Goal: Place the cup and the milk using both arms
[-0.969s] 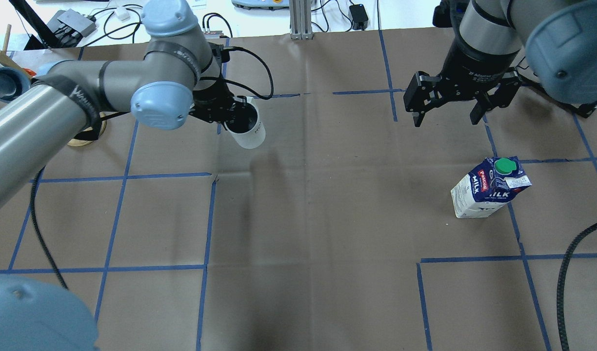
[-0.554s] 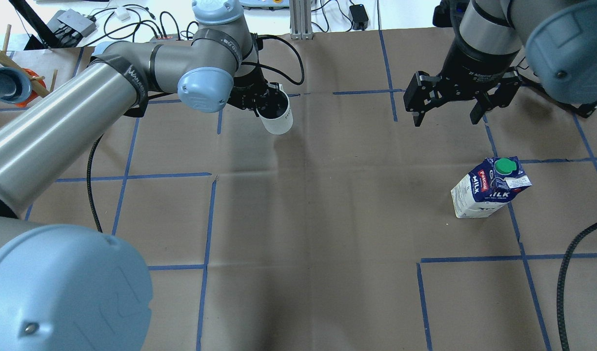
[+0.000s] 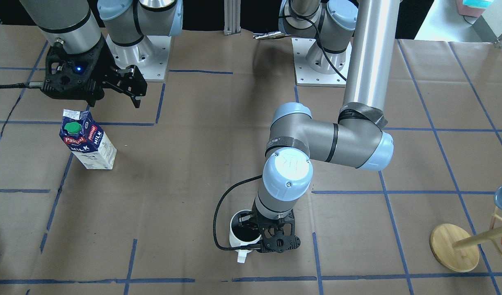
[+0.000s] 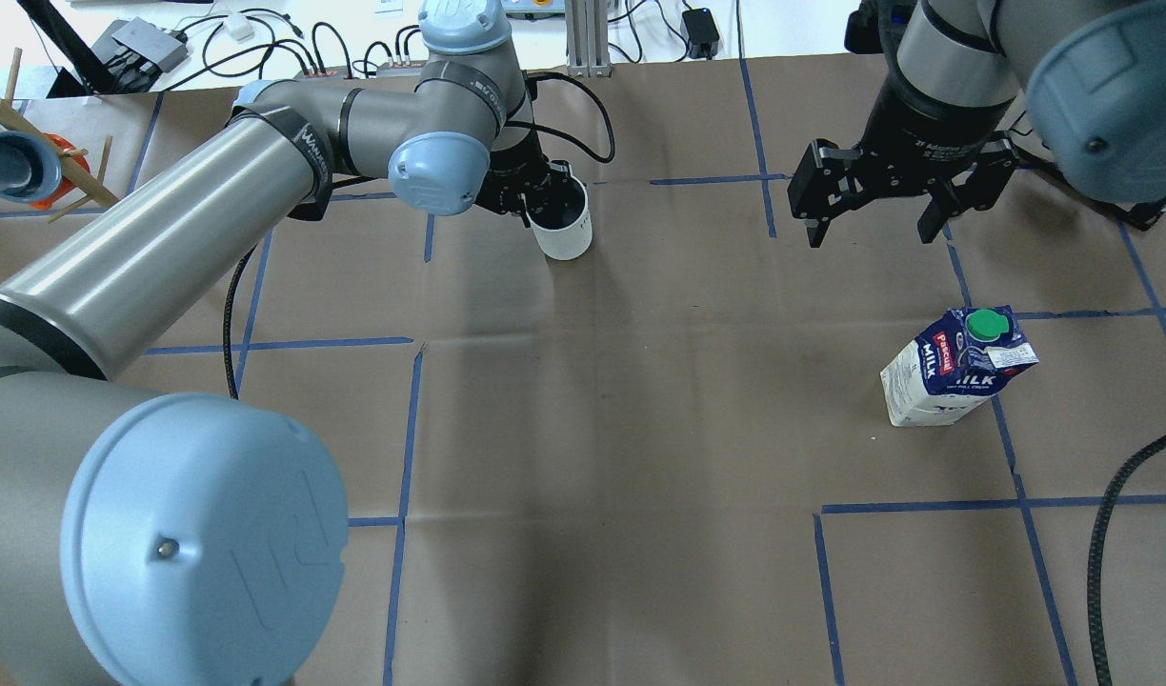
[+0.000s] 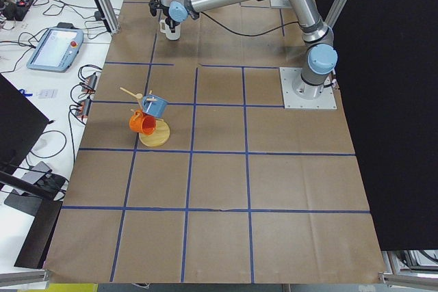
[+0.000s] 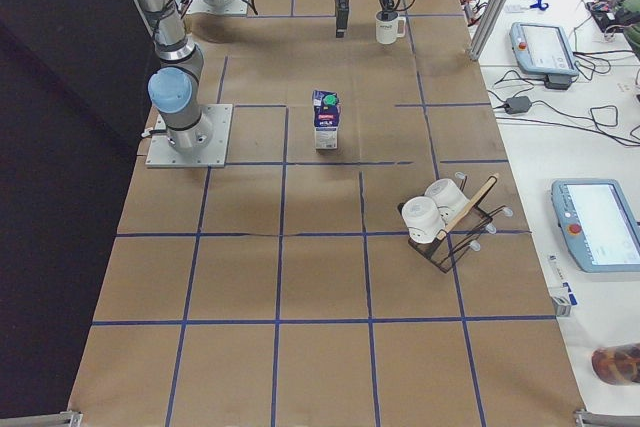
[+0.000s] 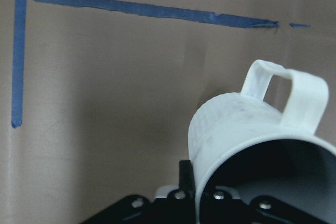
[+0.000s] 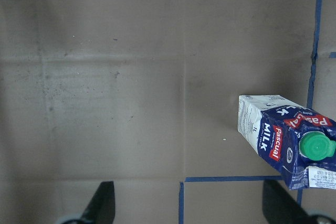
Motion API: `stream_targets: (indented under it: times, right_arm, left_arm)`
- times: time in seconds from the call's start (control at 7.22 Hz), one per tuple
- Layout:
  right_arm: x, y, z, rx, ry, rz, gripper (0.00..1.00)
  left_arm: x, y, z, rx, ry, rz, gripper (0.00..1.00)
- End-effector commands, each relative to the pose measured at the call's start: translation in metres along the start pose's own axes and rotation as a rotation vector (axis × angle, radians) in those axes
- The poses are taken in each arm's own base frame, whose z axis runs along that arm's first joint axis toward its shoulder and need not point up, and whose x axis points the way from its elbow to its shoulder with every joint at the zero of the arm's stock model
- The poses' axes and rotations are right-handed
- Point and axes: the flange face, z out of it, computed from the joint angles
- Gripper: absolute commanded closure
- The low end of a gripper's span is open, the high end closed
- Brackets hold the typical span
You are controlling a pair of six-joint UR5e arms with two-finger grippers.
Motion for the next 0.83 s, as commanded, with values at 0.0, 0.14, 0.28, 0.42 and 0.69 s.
stream_targets:
  times: [0.0,0.14,0.28,0.42,0.69]
  right_arm:
    - [0.0002,0.0001,0.0005,-0.001,0.000,0.000,0.00]
    - [0.0002,0.0001,0.0005,-0.001,0.000,0.000,0.00]
    - [0.0002,0.0001,0.0005,-0.001,0.000,0.000,0.00]
    - [-0.0006,0.0006,0.0014,-0.004,0.000,-0.001,0.00]
    - [-0.0007,0.0003,0.0005,-0.001,-0.001,-0.001,0.00]
  left_arm:
    - [0.0010,0.0024,0.0041,-0.010,-0.024,0.003,0.99]
    - [0.0004,0.0026,0.0056,-0.014,-0.031,0.003,0.99]
    - [0.0003,0.0029,0.0059,-0.017,-0.032,0.003,0.99]
    - [0.0000,0.0031,0.0062,-0.020,-0.034,0.002,0.96]
    - [0.0001,0.0029,0.0095,-0.024,-0.034,0.002,0.92]
